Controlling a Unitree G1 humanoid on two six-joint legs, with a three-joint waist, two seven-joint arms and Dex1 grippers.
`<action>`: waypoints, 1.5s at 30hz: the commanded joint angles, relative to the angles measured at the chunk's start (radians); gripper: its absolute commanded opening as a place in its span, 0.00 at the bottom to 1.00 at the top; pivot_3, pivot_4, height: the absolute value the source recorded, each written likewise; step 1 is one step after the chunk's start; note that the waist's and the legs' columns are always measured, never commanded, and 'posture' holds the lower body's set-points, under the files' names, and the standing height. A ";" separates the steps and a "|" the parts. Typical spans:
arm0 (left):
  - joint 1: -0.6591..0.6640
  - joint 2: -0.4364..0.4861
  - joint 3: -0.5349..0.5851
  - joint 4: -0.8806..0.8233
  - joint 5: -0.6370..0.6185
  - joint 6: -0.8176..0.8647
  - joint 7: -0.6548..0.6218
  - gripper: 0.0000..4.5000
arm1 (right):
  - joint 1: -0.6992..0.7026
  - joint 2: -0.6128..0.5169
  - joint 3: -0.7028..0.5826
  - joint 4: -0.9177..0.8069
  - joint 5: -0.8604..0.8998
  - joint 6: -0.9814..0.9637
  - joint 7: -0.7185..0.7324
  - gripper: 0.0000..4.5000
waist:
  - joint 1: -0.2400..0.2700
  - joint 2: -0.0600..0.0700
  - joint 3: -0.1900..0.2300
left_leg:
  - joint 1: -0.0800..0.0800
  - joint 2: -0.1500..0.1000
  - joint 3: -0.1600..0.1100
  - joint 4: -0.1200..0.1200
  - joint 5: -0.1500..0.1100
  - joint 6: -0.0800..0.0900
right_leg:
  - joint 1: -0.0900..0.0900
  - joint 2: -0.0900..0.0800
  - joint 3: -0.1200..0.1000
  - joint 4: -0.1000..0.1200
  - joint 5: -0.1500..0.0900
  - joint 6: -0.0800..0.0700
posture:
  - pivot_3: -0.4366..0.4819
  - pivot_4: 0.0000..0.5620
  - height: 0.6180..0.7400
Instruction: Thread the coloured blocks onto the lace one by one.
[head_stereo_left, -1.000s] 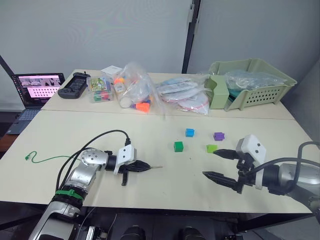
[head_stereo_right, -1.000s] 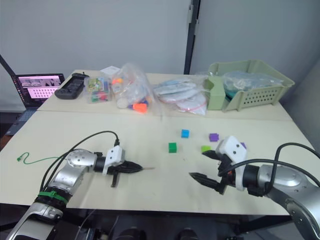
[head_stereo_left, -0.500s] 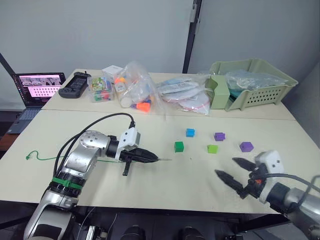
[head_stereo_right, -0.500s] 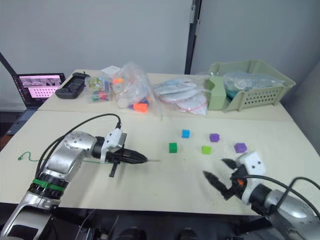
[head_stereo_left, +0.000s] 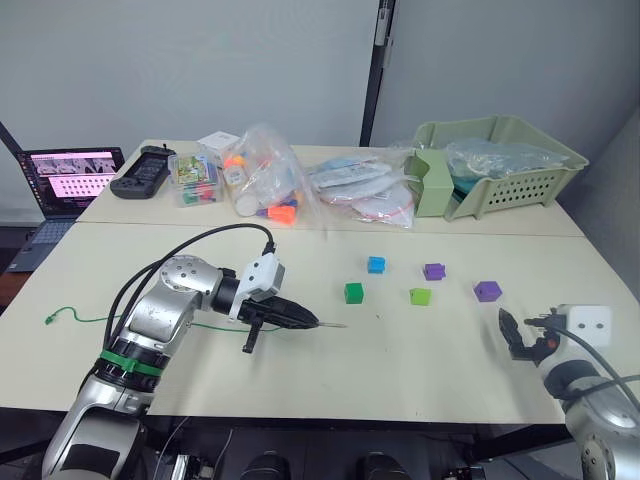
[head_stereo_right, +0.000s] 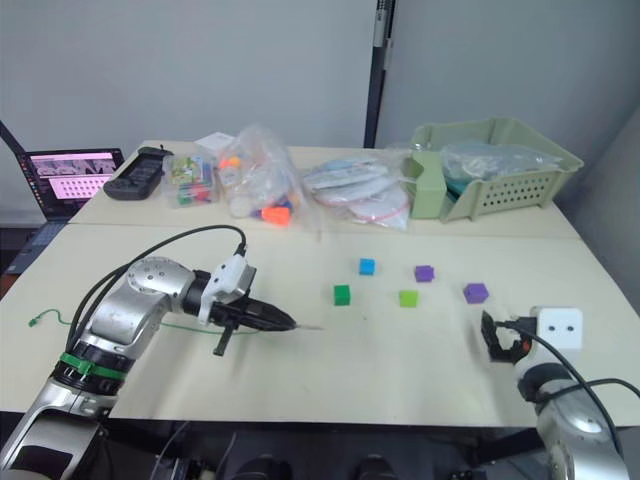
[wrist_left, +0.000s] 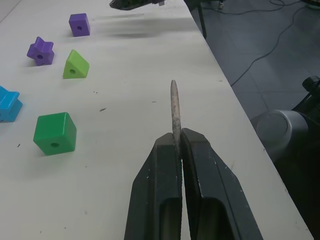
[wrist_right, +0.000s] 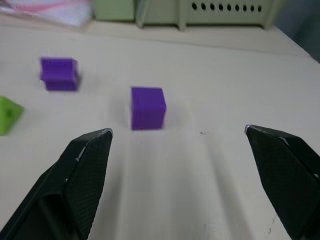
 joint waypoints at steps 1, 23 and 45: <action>0.027 0.022 0.038 -0.062 -0.021 0.018 0.030 0.01 | -0.078 -0.037 -0.003 0.104 0.030 -0.037 0.078 1.00 | -0.003 0.000 0.000 | 0.000 0.000 0.000 0.000 0.000 0.000 | 0.000 0.000 0.001 0.000 0.000 0.000 | 0.48 0.27 0.95; 0.146 0.069 0.067 -0.237 -0.047 0.078 0.154 0.00 | -0.425 -0.097 0.123 0.629 -0.084 -0.212 0.207 0.94 | -0.004 0.001 0.000 | 0.001 0.000 0.000 -0.001 0.000 0.000 | 0.000 -0.001 0.000 0.001 0.000 0.000 | 0.48 0.27 0.95; 0.060 -0.020 -0.004 -0.100 -0.062 0.042 0.065 0.00 | 0.099 0.214 0.214 -0.358 0.109 0.198 -0.096 0.26 | -0.003 0.002 0.000 | -0.001 0.001 -0.004 -0.001 0.000 0.000 | -0.002 0.000 0.000 0.002 0.000 -0.001 | 0.48 0.27 0.95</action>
